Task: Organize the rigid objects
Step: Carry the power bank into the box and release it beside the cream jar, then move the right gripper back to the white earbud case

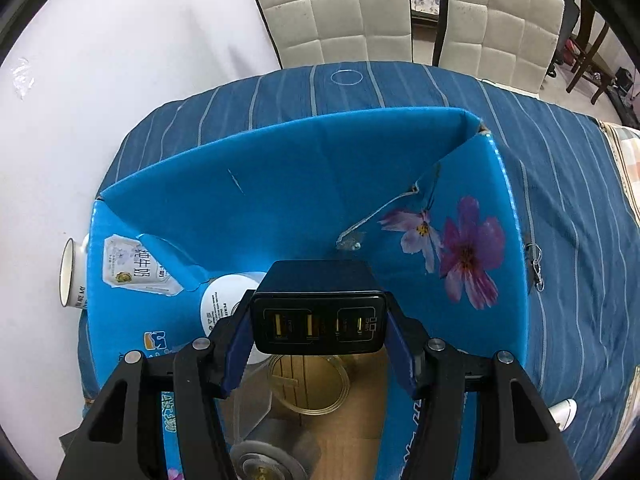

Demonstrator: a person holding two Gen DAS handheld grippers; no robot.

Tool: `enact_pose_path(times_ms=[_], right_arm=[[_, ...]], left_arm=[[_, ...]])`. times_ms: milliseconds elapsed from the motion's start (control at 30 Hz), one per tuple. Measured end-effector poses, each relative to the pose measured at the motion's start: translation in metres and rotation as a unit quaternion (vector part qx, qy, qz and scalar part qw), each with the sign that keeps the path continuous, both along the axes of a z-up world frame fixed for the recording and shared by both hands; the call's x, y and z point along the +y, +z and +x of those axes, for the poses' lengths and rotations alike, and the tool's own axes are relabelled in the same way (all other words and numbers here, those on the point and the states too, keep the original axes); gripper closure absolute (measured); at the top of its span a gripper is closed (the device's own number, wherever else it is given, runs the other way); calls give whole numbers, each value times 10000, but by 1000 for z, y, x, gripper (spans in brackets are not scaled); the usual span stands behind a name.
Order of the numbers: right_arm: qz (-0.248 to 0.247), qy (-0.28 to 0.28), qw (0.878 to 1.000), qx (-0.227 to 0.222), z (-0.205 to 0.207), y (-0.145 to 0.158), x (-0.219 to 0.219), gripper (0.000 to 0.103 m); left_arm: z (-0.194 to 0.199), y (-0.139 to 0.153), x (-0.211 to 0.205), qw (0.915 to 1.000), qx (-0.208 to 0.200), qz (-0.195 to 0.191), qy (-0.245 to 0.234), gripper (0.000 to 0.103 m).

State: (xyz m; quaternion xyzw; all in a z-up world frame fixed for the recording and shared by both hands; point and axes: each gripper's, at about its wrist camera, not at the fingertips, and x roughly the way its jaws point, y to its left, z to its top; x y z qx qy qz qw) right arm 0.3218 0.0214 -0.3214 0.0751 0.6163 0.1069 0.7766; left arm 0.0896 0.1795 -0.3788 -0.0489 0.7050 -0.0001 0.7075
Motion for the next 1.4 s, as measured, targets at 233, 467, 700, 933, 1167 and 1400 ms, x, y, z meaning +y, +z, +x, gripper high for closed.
enact_pose_path(times_ms=[233, 467, 700, 933, 1167, 1400], right_arm=[[-93, 84, 9999, -41, -1, -12, 5, 41], [-216, 192, 9995, -93, -3, -17, 8, 41], [-194, 208, 9995, 98, -1, -18, 8, 41], [120, 197, 9995, 227, -4, -13, 3, 30], [-114, 211, 9997, -19, -15, 6, 7, 13], [-121, 99, 9998, -107, -29, 22, -5, 0]], left_arm=[[-1, 2, -3, 10000, -23, 18, -23, 71], [-3, 4, -5, 10000, -53, 29, -33, 71], [-5, 4, -6, 10000, -60, 24, -20, 71], [-4, 5, -6, 10000, -64, 28, -38, 70], [-5, 6, -7, 10000, -73, 32, -48, 70], [-5, 6, -7, 9999, -88, 37, -47, 70]])
